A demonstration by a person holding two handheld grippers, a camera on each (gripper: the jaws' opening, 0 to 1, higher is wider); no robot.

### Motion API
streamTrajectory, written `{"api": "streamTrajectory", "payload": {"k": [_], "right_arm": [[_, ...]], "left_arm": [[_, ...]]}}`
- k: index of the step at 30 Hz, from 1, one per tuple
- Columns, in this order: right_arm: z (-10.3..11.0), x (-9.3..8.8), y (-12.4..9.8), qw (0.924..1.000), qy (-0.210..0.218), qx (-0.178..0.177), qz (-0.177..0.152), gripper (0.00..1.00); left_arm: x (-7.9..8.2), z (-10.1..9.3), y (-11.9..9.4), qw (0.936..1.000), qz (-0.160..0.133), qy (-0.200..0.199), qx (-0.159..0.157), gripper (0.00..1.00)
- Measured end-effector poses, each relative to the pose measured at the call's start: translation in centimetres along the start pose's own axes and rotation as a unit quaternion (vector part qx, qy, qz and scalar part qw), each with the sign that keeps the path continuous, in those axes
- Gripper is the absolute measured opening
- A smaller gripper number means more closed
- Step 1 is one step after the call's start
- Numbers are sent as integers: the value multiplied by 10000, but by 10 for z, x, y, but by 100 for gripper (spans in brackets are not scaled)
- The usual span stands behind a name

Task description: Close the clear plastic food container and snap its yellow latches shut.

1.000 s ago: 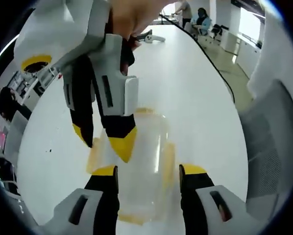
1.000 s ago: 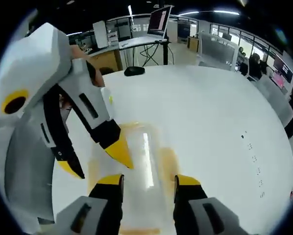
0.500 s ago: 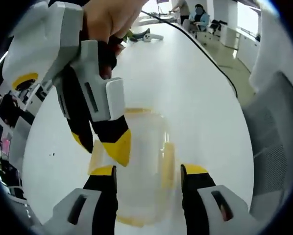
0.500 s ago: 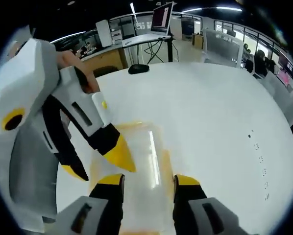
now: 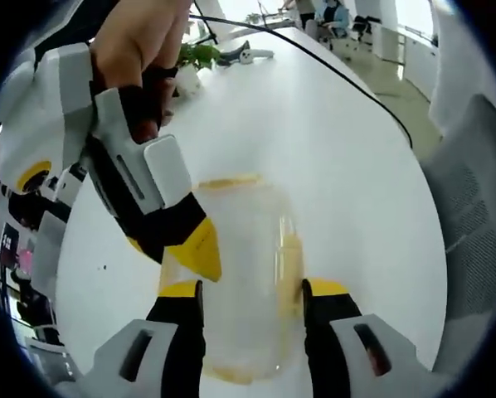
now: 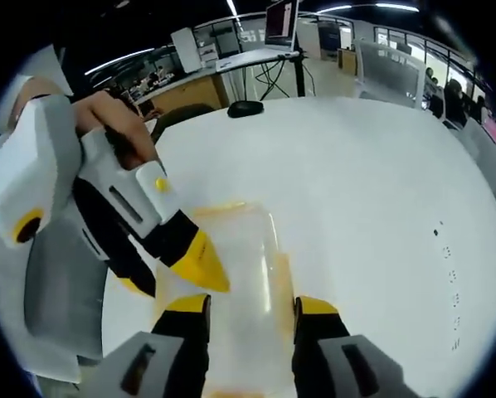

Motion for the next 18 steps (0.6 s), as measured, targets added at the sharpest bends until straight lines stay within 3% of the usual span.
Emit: {"api": "streamTrajectory", "payload": {"k": [13, 14, 15, 16, 18], "right_arm": [[-5, 3, 5, 9972, 146, 406, 615, 31], [-6, 4, 7, 9969, 87, 462, 639, 31], [-4, 4, 6, 9956, 113, 564, 741, 30], [-5, 4, 7, 9951, 7, 621, 766, 30], [-10, 6, 5, 9951, 237, 601, 746, 31]], "left_arm": [[-3, 2, 1, 9996, -132, -179, 181, 40], [2, 11, -2, 9989, -214, 130, 390, 38], [-1, 1, -6, 9994, -50, -224, 240, 38], [1, 3, -8, 9996, -113, -118, 234, 38], [-1, 1, -6, 9996, -118, -109, 237, 38]]}}
Point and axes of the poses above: the point that each gripper's makers call its tool centre point, and the gripper's own axes: y roughly forward along the fingers, z roughly to its left, x roughly out of its top, the point moved 4 cm from there along -y, roughly backward along the fingers, and after that the axes turned 9 degrees about -z, right-handed, at the moved point
